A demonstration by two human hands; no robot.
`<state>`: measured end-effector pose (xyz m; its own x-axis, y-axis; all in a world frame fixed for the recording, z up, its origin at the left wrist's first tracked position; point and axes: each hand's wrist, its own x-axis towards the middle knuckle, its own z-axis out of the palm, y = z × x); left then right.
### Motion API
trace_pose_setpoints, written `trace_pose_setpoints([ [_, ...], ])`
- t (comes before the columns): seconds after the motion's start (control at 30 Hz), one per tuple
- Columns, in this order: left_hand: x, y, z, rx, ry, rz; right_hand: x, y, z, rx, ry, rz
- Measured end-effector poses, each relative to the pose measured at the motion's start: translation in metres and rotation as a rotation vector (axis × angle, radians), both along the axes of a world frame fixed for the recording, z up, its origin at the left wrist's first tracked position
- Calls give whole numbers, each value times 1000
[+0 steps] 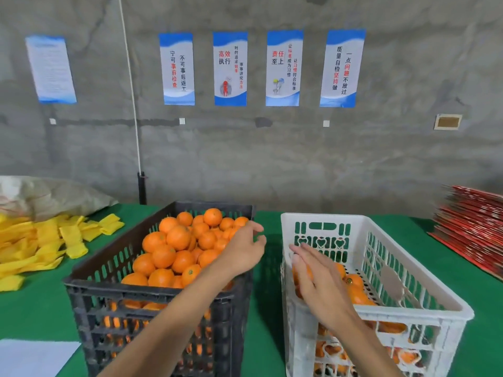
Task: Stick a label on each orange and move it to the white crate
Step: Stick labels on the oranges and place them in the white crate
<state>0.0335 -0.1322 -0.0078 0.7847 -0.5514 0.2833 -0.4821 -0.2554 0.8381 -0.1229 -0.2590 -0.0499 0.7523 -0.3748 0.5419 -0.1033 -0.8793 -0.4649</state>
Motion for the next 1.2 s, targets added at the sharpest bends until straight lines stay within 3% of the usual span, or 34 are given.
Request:
trace_pose_setpoints([
  [0.1,44,11,20,143,-131,146,29,20,8,40,-49,120],
  [0.17,72,16,22,505,-185,173,46,28,10,60,-61,148],
  [0.27,88,18,6,1105,-68,123,63,31,5,113,-52,167],
  [0.37,91,13,1,1241,5,119,68,31,1,160,-52,191],
  [0.47,84,18,11,1201,-119,142,65,32,-1,176,-54,199],
  [0.53,70,29,18,1040,-221,204,57,35,2,189,-78,208],
  [0.67,0,54,16,224,-530,263,32,52,18,170,-143,162],
  [0.8,-94,72,-19,-87,-698,86,-11,77,9,265,-292,218],
  [0.9,-135,84,-64,-78,-708,66,-49,85,-32,299,-324,223],
  [1.1,-175,75,-175,138,-294,-46,-108,78,-135,494,-40,184],
  [1.2,-179,54,-213,235,-210,-35,-132,56,-171,328,116,16],
])
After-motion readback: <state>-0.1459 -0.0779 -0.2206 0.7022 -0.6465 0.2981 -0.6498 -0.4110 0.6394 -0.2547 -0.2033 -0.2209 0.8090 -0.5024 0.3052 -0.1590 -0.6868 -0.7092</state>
